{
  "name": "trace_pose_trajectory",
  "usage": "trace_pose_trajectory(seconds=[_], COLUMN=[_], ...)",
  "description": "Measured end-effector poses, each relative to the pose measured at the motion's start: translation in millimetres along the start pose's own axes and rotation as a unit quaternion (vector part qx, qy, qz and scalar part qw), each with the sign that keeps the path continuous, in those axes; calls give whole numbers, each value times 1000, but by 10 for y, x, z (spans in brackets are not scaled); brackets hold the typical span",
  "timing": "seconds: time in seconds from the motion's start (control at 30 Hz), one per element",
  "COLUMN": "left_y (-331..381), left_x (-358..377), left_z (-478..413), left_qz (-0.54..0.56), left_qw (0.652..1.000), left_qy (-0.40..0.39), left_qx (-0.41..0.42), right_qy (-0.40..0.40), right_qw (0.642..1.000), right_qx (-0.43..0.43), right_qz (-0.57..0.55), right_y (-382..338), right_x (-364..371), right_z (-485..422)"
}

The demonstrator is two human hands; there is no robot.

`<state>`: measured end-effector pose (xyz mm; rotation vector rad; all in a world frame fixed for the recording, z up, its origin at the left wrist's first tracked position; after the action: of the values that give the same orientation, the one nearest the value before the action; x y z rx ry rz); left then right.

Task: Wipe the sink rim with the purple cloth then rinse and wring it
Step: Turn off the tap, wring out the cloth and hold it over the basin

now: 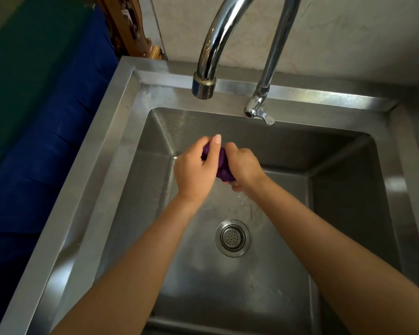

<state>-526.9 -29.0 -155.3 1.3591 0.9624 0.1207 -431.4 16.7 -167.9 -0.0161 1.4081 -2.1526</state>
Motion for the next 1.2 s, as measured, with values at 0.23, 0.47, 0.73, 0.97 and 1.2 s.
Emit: trace_pose_trajectory(seconds=[0.23, 0.47, 0.73, 0.97, 1.2], left_y=[-232, -149, -188, -40, 62], left_x=[8, 73, 41, -85, -172], left_z=[-119, -46, 91, -25, -95], left_qz=[113, 259, 208, 129, -58], left_qw=[951, 818, 806, 944, 991], left_qy=[-22, -202, -275, 3, 51], left_qx=[-288, -472, -481, -302, -105], right_qy=[-88, -42, 86, 193, 93], right_qw=[995, 809, 699, 768, 936], right_qx=[-44, -490, -599, -492, -275], right_qz=[35, 322, 382, 362, 197], right_y=[-138, -166, -352, -347, -267], right_x=[-86, -120, -33, -26, 51], right_z=[188, 387, 313, 122, 87])
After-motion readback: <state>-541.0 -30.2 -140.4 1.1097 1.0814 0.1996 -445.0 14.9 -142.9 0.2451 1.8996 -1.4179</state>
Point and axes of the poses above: each hand's wrist, its own z-axis away from the middle knuckle, its own x-axis out of the palm, y = z × x, the point moved 4 cm from there along -z, towards the middle knuckle, and after that the axes turned 9 degrees about -x, right-handed, at the moved point
